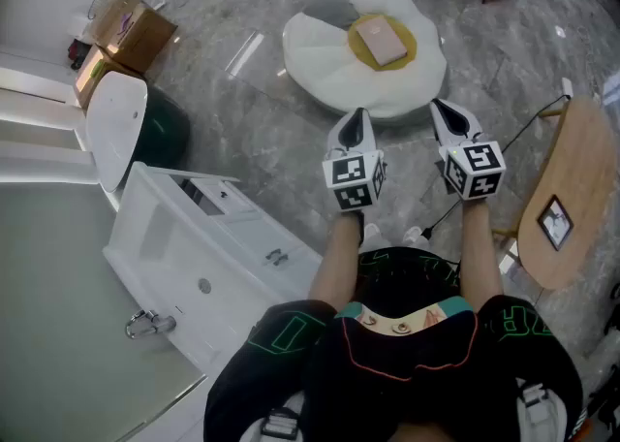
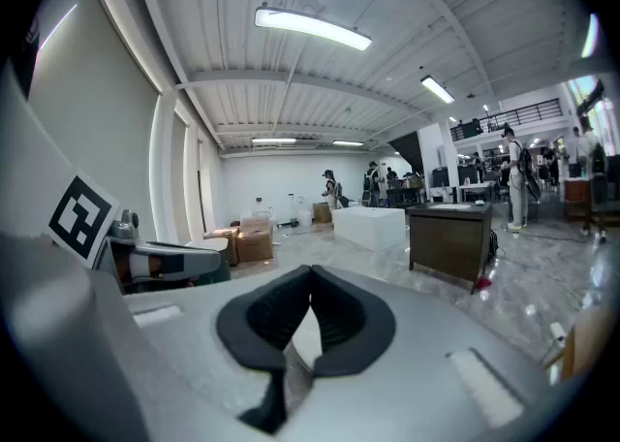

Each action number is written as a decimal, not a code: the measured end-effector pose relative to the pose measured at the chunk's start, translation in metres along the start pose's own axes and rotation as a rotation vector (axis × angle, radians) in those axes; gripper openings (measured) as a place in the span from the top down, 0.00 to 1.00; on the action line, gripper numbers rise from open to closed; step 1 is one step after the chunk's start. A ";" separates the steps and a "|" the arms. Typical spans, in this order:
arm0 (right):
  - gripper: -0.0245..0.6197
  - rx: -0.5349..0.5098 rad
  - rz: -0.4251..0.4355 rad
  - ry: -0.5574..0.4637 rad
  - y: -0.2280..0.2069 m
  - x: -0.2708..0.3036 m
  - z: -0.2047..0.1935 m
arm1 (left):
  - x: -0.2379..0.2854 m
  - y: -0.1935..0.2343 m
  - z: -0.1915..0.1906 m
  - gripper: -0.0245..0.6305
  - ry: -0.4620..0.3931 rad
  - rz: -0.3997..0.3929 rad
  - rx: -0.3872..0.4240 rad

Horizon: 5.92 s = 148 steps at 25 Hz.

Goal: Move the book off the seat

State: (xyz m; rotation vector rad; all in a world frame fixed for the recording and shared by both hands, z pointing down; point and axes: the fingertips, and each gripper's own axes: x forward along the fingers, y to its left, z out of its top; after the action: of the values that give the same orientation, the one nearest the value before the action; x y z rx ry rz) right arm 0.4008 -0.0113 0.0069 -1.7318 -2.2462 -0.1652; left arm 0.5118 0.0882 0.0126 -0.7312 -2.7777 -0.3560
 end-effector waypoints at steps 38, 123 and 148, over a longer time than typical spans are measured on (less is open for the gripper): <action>0.96 -0.075 -0.069 -0.045 0.044 0.116 0.040 | 0.000 0.160 0.014 0.95 -0.056 0.147 -0.048; 0.82 0.087 0.006 0.668 -0.364 0.688 -0.412 | 0.714 0.255 -0.411 0.94 0.697 0.061 -0.202; 0.59 0.321 0.016 0.803 -0.356 0.706 -0.507 | 0.745 0.229 -0.503 0.64 0.928 -0.134 -0.354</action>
State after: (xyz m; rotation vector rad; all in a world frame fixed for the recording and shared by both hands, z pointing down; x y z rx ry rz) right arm -0.0183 0.4093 0.7344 -1.2103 -1.5627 -0.3905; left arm 0.0863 0.4666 0.7454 -0.3057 -1.8919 -0.9465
